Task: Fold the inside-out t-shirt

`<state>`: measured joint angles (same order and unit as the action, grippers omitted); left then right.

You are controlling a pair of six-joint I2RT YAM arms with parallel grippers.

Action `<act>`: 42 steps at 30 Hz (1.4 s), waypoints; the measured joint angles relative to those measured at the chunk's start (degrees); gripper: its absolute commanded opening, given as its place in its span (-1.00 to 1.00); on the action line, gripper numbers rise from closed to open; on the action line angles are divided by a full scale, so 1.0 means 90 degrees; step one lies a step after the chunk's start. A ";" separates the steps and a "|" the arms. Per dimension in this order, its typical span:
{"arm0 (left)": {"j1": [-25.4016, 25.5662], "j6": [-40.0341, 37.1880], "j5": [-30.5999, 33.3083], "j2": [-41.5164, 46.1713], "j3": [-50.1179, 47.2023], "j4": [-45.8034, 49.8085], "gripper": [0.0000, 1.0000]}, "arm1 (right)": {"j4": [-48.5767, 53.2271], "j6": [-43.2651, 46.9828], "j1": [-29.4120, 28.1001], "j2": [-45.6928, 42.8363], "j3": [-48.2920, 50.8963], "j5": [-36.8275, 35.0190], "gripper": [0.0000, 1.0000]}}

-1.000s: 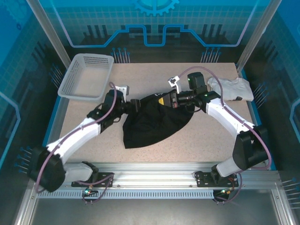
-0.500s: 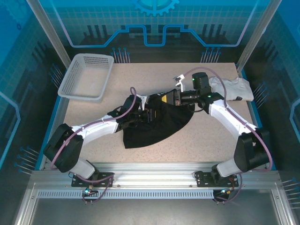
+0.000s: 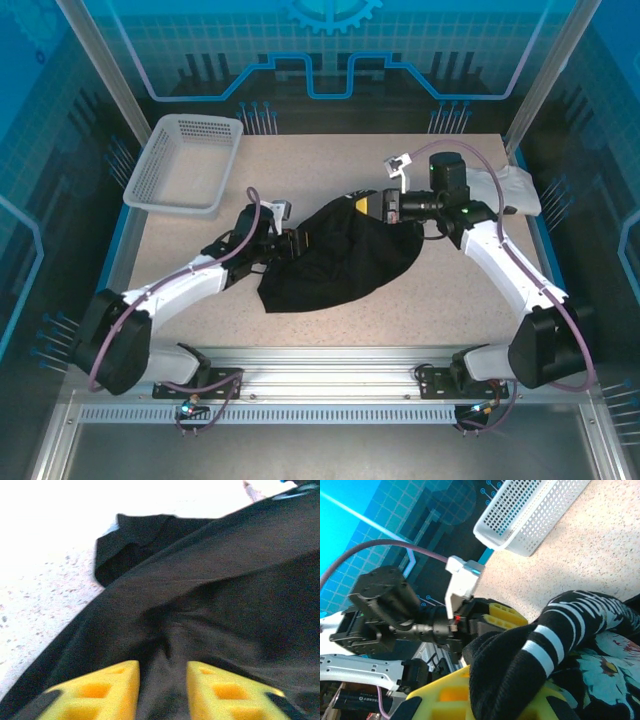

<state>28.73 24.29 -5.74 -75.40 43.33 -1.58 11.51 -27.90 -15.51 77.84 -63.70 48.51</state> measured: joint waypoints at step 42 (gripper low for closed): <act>0.0522 0.0940 -0.1523 0.0355 0.1042 -0.0432 -1.00 | 0.1649 0.2123 -0.1469 -0.1161 0.0279 -0.4748 -0.09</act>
<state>33.43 32.75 -19.44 -72.20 52.71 -5.48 26.35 -8.80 -28.73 67.40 -61.19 5.78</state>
